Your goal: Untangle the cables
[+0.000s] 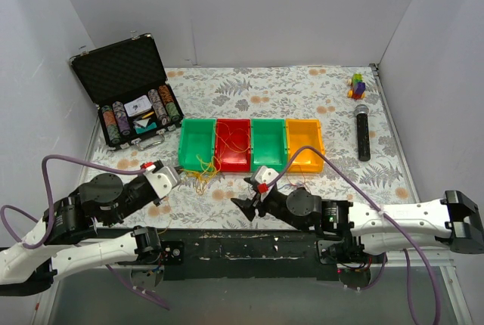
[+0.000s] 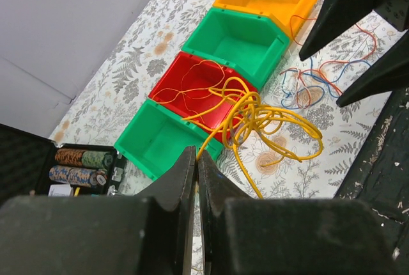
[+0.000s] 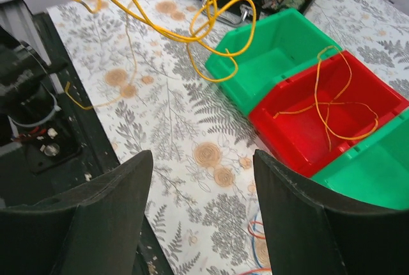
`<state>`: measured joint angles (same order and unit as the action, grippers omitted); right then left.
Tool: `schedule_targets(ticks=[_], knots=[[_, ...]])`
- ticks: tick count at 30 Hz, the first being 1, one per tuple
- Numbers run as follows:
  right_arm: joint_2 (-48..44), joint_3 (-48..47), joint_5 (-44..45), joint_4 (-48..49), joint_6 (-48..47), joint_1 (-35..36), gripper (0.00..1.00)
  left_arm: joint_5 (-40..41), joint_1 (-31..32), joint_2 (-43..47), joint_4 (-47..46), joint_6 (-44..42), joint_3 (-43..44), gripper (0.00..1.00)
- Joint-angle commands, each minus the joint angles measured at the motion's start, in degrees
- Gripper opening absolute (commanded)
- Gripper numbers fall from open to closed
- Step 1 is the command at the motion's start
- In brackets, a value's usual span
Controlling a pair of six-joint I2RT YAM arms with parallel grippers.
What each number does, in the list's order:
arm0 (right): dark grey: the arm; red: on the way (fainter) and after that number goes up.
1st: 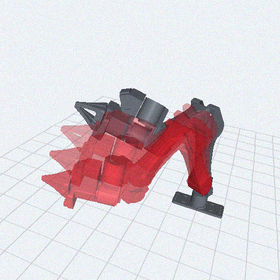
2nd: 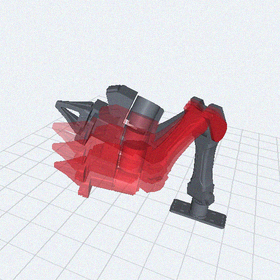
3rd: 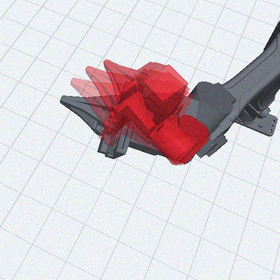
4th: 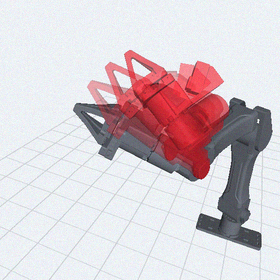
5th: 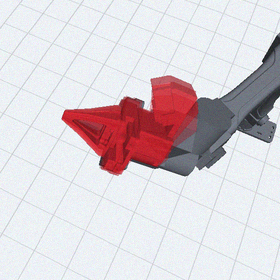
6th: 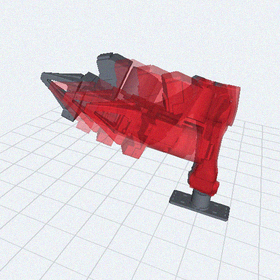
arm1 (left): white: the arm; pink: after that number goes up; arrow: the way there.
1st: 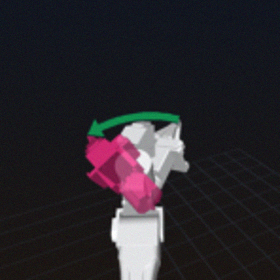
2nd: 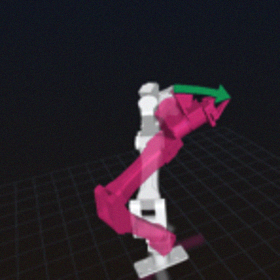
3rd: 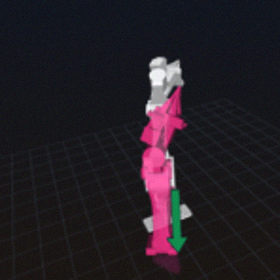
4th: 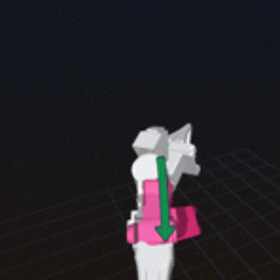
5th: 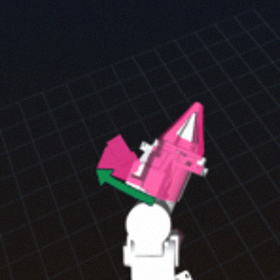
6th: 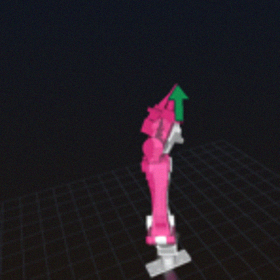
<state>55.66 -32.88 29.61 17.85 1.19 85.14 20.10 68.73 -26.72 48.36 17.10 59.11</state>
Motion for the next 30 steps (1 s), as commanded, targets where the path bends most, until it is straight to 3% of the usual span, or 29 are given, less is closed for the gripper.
schedule_targets(ticks=[1, 7, 15, 20, 30], knots=[[2.95, -1.30, -2.09, 11.58, 2.07, 0.20, 0.72, 1.00, 0.00, -0.70, -2.48, -1.19, 2.15, 0.00], [12.97, -4.46, -2.09, 21.43, -3.12, -0.41, 0.77, 1.08, 0.09, -2.19, -4.06, -2.69, 3.29, 0.00], [20.80, -7.37, -7.19, 30.84, -2.69, -2.79, 0.80, 1.52, 0.00, -2.81, -4.50, -3.92, 4.34, 0.00], [24.05, -7.46, -3.51, 38.21, -4.79, -3.05, 0.80, 1.87, 0.00, -2.81, -4.41, -4.18, 4.70, 0.00], [30.65, -12.55, -4.73, 40.42, -3.84, -6.30, 0.74, 2.23, 0.00, -2.72, -4.50, -4.27, 5.31, 0.00]])
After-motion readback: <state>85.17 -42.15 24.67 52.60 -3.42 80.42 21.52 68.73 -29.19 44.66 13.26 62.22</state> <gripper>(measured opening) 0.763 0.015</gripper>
